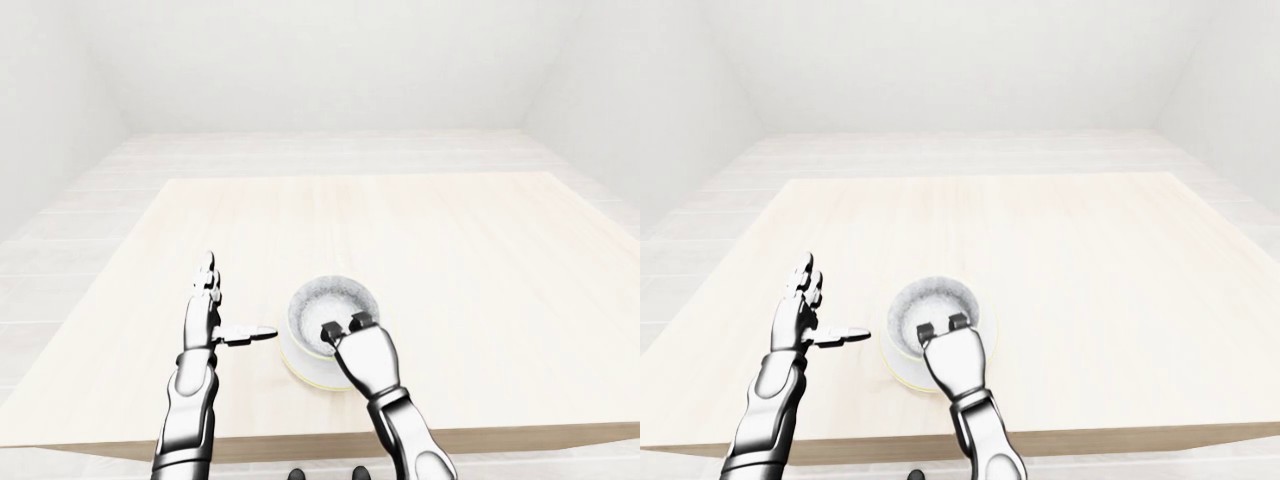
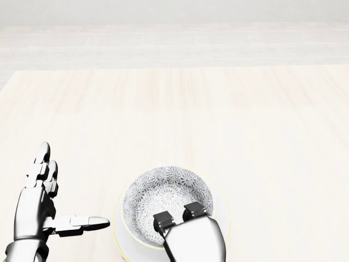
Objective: Put the bowl on the plate.
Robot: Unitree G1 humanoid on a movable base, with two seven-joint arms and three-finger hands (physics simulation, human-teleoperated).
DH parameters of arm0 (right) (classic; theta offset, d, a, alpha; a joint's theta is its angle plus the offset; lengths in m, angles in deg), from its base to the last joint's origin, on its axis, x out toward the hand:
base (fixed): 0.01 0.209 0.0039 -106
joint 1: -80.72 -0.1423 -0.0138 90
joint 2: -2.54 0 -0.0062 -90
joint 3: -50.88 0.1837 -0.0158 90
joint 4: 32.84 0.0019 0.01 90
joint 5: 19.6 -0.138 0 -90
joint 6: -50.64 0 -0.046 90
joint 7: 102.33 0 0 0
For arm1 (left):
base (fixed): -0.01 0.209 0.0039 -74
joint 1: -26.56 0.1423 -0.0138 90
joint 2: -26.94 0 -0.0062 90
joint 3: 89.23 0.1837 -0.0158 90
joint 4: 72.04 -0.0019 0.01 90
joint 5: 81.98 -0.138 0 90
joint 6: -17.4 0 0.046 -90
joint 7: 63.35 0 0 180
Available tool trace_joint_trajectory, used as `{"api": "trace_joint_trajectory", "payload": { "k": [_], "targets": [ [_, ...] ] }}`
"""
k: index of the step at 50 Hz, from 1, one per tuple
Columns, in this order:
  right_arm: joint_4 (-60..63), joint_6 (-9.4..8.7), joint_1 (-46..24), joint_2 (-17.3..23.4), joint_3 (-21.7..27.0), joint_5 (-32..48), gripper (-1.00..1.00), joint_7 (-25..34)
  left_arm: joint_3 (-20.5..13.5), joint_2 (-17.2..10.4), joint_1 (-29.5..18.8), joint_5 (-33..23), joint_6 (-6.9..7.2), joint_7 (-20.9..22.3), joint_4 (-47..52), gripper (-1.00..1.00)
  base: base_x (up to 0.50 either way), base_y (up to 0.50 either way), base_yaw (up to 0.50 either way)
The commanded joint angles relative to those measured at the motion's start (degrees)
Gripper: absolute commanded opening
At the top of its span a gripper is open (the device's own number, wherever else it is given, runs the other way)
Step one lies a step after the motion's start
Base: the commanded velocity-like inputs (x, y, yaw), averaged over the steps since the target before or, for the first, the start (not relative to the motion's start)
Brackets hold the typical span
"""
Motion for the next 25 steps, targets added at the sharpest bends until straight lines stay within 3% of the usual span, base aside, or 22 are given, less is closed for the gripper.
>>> {"api": "trace_joint_trajectory", "payload": {
  "k": [1, 15, 20, 25],
  "targets": [
    [0.03, 0.0, -0.6, -0.22, 0.36, 0.0, -0.04, 0.07, 0.09, 0.01, -0.3, -0.06, 0.0, -0.14, -0.01, 1.0, 0.0, 0.0, 0.0],
    [0.45, 0.0, 0.03, -0.22, 0.18, 0.58, 0.1, 0.04, 0.16, 0.03, -0.3, 0.0, 0.0, -0.24, -0.99, 1.0, 0.0, 0.0, 0.0],
    [1.91, 0.0, 0.8, 0.13, -0.43, 1.29, 0.26, 0.41, 0.08, -0.05, 0.0, 0.01, 0.0, -0.21, -1.3, 1.0, 0.0, 0.0, 0.0],
    [5.25, 0.0, 2.25, 0.65, -1.15, 2.19, 0.24, 1.86, -0.03, -0.1, 0.15, 0.14, 0.0, -0.11, -1.19, 1.0, 0.0, 0.0, 0.0]
  ]
}}
